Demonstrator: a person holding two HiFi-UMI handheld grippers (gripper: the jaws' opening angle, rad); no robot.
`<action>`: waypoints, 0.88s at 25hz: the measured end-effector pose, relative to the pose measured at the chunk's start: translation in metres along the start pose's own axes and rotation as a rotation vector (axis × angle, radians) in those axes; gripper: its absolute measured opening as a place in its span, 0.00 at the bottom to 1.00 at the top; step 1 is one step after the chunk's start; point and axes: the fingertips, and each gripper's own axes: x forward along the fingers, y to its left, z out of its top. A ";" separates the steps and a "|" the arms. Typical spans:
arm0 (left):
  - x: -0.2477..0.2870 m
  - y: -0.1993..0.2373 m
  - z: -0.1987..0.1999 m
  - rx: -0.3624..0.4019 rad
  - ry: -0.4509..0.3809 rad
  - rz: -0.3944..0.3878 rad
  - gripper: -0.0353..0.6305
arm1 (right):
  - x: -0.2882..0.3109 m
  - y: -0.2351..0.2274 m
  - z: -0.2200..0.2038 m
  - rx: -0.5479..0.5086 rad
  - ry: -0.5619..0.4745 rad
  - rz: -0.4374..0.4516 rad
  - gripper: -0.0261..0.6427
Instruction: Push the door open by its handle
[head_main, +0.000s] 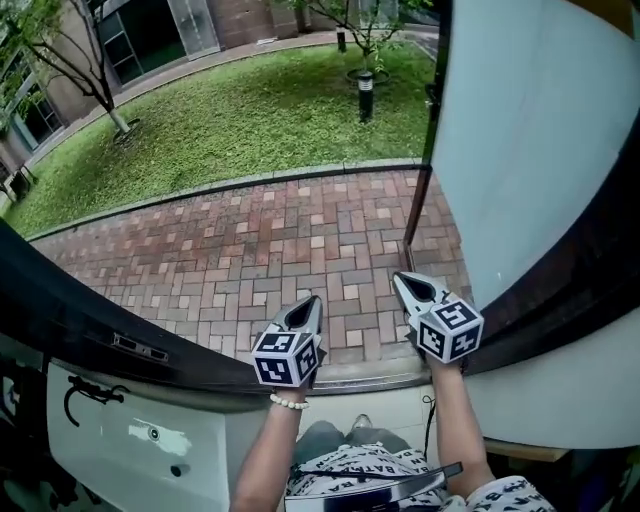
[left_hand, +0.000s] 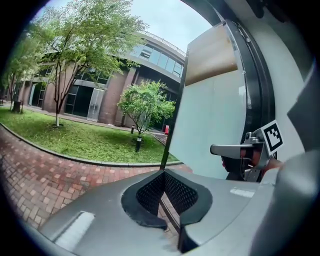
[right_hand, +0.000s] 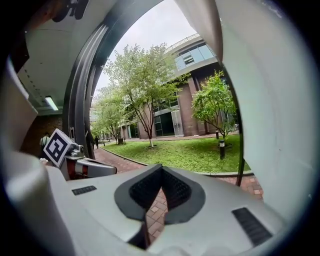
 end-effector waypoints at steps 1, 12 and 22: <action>-0.005 -0.002 -0.003 0.001 0.005 -0.002 0.04 | -0.005 0.004 -0.003 0.009 0.001 -0.002 0.04; -0.124 -0.018 -0.065 -0.015 0.011 -0.028 0.04 | -0.089 0.108 -0.056 -0.003 0.050 -0.025 0.04; -0.288 -0.049 -0.148 -0.044 0.028 -0.046 0.04 | -0.186 0.261 -0.107 -0.007 0.092 -0.028 0.04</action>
